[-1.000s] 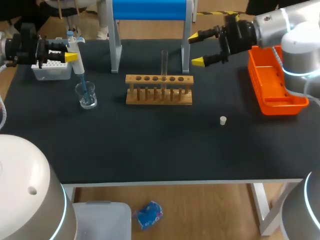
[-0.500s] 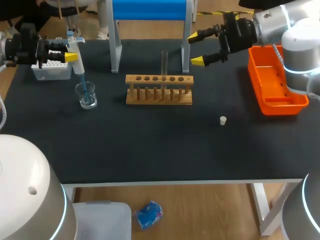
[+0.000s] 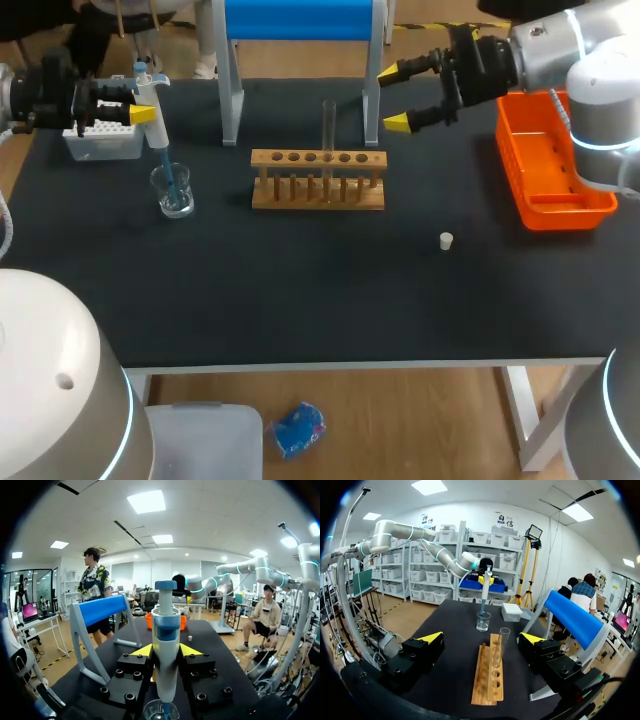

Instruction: Invert the test tube, pick up the pipette, mount the tip to pipette, aspirate from beaker and dispense into the tube, eject the tip, return the pipette, and cap with the stopper.

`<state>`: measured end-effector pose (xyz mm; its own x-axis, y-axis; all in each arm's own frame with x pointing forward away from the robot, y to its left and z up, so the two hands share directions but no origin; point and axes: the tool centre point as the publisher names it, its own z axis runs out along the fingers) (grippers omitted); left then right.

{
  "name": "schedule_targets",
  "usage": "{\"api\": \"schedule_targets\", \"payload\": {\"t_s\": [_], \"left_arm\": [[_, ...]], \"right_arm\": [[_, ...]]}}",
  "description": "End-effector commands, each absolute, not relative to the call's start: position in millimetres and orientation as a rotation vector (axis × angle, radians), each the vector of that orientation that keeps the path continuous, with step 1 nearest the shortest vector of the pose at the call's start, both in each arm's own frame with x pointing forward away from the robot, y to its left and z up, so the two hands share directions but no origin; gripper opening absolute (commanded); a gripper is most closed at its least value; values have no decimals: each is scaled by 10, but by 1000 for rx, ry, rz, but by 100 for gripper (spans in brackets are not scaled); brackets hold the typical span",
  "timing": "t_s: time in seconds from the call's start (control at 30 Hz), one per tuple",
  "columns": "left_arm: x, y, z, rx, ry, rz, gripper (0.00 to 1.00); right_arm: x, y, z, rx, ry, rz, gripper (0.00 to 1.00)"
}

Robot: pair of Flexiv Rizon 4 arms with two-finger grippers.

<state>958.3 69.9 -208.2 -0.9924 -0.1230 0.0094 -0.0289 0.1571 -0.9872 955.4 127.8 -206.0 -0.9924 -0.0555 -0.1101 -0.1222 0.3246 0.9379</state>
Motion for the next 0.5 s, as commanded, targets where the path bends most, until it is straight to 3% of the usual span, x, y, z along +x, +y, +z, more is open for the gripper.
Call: {"api": "schedule_targets", "payload": {"t_s": [0.03, 0.5], "left_arm": [[9591, 707, -2081, -150, 2335, -1990, 0], [9573, 780, -1889, -107, 2341, -1946, 0]], "right_arm": [[9548, 1271, -2056, -169, 2510, 1783, 100], [9548, 1271, -2056, -169, 2510, 1783, 100]]}}
